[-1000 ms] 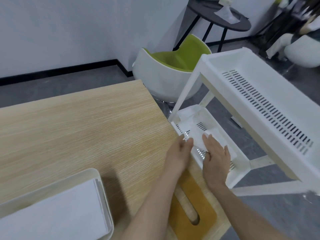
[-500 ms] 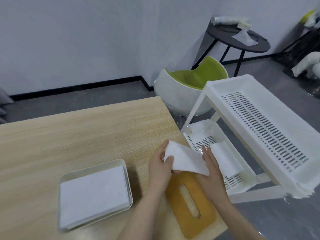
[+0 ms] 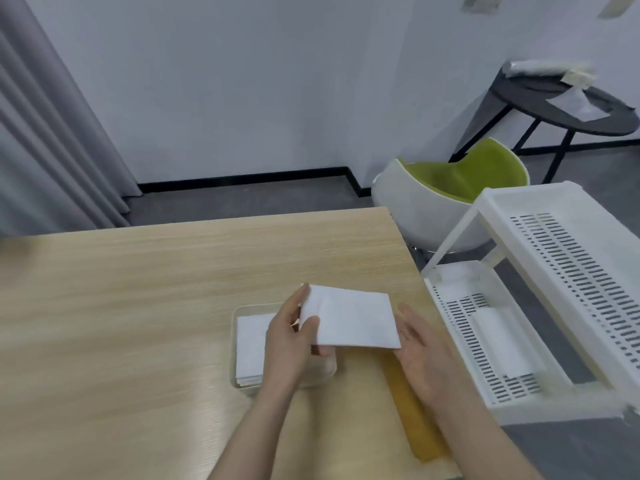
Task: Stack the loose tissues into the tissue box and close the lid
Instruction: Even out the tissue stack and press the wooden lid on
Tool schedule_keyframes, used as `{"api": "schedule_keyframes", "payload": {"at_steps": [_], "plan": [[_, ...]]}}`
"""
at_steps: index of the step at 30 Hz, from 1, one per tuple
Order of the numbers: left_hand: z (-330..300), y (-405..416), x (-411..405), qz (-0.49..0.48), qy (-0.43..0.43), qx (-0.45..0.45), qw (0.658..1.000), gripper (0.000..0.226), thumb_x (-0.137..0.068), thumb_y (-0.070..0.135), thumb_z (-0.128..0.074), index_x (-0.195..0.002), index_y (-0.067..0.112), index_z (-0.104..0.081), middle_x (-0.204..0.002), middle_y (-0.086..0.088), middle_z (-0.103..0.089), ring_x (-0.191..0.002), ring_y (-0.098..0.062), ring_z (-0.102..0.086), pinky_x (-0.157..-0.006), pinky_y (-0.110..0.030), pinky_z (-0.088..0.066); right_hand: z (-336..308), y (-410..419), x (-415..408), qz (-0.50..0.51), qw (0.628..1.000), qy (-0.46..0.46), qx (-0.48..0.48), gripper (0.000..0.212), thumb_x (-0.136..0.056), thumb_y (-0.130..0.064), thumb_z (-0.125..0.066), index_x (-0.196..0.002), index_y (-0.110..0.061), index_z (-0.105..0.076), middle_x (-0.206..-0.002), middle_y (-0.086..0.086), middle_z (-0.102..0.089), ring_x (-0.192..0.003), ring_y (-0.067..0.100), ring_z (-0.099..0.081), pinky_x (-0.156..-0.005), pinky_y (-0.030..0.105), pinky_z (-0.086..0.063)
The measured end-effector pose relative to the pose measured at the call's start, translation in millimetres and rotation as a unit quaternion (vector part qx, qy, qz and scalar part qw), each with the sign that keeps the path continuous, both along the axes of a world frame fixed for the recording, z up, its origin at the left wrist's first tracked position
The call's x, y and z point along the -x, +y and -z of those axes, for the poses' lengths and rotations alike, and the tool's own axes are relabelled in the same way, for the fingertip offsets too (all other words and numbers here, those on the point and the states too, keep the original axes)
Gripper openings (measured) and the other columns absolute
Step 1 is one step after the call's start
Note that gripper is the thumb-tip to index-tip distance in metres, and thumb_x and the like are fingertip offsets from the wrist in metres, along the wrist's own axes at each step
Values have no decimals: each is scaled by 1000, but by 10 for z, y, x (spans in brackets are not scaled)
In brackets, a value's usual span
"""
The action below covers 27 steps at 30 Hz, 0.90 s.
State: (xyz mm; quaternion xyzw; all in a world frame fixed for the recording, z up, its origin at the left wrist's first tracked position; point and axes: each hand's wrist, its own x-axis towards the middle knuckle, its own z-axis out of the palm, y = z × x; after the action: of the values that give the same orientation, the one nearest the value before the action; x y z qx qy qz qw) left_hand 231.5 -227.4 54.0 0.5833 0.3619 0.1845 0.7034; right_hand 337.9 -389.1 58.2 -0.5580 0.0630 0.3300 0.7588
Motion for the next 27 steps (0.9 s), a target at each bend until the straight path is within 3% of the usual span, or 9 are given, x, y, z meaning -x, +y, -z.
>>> {"api": "schedule_keyframes", "payload": {"at_steps": [3, 5, 7, 11, 13, 16, 20, 24, 27], "plan": [[1, 199, 173, -14, 16, -10, 1000, 54, -93, -2, -54, -137, 29, -51, -112, -4, -61, -80, -16, -64, -53, -33, -57, -32, 303, 82, -41, 997, -26, 52, 56, -91, 4, -55, -144, -9, -39, -126, 5, -62, -118, 23, -59, -106, 42, -42], [0, 308, 249, -23, 25, -28, 999, 54, -94, -1, -54, -135, 33, -45, -106, 6, -61, -82, -16, -60, -50, -28, -54, 0, 475, 133, -80, 989, -71, 101, 64, -88, 11, -56, -143, -17, -40, -136, 4, -55, -120, 17, -56, -102, 34, -45], [28, 399, 312, -15, 40, -68, 997, 49, -93, 0, -53, -126, 36, -49, -100, 8, -62, -80, -16, -57, -48, -26, -51, 5, 623, 208, -113, 975, -125, 142, 67, -88, 15, -52, -143, -21, -41, -141, -4, -48, -123, 8, -51, -99, 24, -45], [169, 517, 466, -11, 102, -150, 983, 34, -88, 4, -50, -101, 32, -64, -70, 13, -53, -64, -12, -46, -57, -27, -40, 15, 795, 393, -156, 949, -202, 186, 71, -89, 16, -46, -148, -22, -32, -151, -9, -35, -138, 8, -34, -111, 28, -35], [234, 560, 527, -10, 160, -198, 967, 29, -87, 8, -49, -95, 33, -62, -66, 12, -49, -63, -14, -44, -58, -29, -36, 49, 824, 464, -169, 936, -222, 214, 72, -91, 14, -45, -149, -24, -28, -151, -8, -36, -135, 8, -38, -104, 17, -38], [290, 617, 586, 18, 240, -260, 935, 24, -87, 12, -49, -96, 32, -57, -75, 7, -52, -70, -16, -49, -54, -28, -32, 125, 844, 517, -208, 908, -249, 265, 71, -92, 9, -45, -150, -26, -25, -140, -3, -47, -120, 8, -49, -79, -1, -39], [366, 673, 642, 45, 285, -274, 917, 24, -87, 16, -48, -103, 31, -57, -75, 3, -51, -68, -14, -49, -51, -28, -29, 210, 844, 536, -221, 892, -266, 291, 71, -92, 8, -46, -150, -28, -27, -143, -2, -45, -125, 9, -48, -77, -2, -39], [386, 699, 674, 47, 264, -260, 927, 32, -89, 17, -50, -113, 35, -61, -78, 0, -60, -74, -18, -55, -57, -30, -39, 244, 849, 528, -190, 897, -277, 289, 67, -91, 9, -48, -146, -29, -35, -137, -7, -45, -93, 6, -54, -71, 4, -43], [360, 701, 698, 46, 271, -256, 927, 26, -89, 17, -50, -107, 29, -64, -76, -1, -60, -73, -21, -56, -60, -35, -45, 287, 851, 496, -184, 900, -277, 283, 67, -92, 8, -48, -144, -32, -36, -133, -9, -46, -86, 9, -52, -70, 8, -44]]}}
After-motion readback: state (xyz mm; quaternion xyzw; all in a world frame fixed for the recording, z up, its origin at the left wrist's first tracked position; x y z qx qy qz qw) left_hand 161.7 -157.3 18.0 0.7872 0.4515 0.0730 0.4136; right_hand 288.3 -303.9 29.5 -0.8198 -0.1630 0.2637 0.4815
